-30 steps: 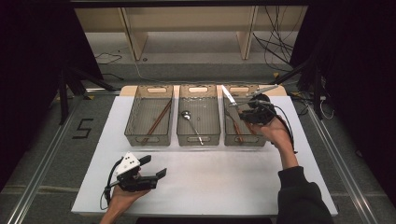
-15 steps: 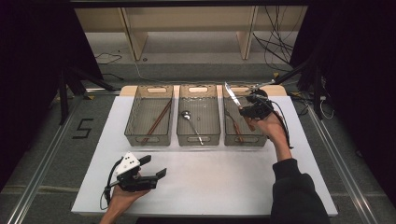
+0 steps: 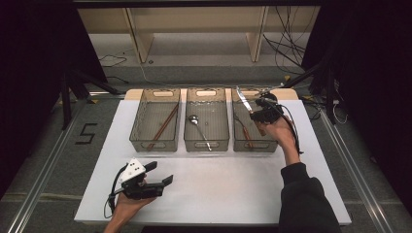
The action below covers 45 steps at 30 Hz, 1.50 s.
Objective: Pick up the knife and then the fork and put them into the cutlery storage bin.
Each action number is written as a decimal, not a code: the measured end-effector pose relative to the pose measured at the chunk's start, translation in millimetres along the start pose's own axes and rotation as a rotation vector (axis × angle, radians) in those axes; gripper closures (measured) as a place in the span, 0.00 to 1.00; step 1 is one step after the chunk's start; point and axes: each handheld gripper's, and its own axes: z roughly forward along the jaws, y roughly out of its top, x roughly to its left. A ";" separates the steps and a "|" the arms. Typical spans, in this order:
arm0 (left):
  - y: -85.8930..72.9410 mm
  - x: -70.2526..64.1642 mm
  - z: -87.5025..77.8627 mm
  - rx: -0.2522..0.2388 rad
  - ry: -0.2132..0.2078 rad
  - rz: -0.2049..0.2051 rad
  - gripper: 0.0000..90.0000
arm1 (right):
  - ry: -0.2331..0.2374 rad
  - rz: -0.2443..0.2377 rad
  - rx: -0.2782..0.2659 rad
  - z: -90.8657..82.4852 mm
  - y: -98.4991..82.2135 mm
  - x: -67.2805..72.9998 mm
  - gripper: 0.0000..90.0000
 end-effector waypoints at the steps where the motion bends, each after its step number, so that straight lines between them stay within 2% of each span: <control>1: -0.1 -0.1 0.1 0.000 0.001 -0.002 0.20 | 0.000 0.003 0.000 0.8 0.0 -0.4 0.86; 27: -0.1 0.0 0.0 0.000 0.000 -0.003 0.20 | 0.016 0.050 0.055 19.9 -12.5 0.6 0.85; 30: -0.1 -0.1 -0.1 0.000 0.000 -0.002 0.20 | 0.039 0.047 0.055 18.9 -11.9 1.8 0.84; 33: 0.0 -0.1 -0.2 0.001 0.000 -0.002 0.20 | 0.082 0.038 0.045 16.5 -10.7 3.2 0.75; 36: 0.0 -0.1 -0.2 0.000 0.000 -0.002 0.20 | 0.084 0.023 0.033 12.2 -10.1 5.4 0.75; 45: 0.0 0.0 -0.1 0.003 -0.001 0.005 0.20 | 0.107 -0.004 -0.009 -2.9 -14.5 9.9 0.66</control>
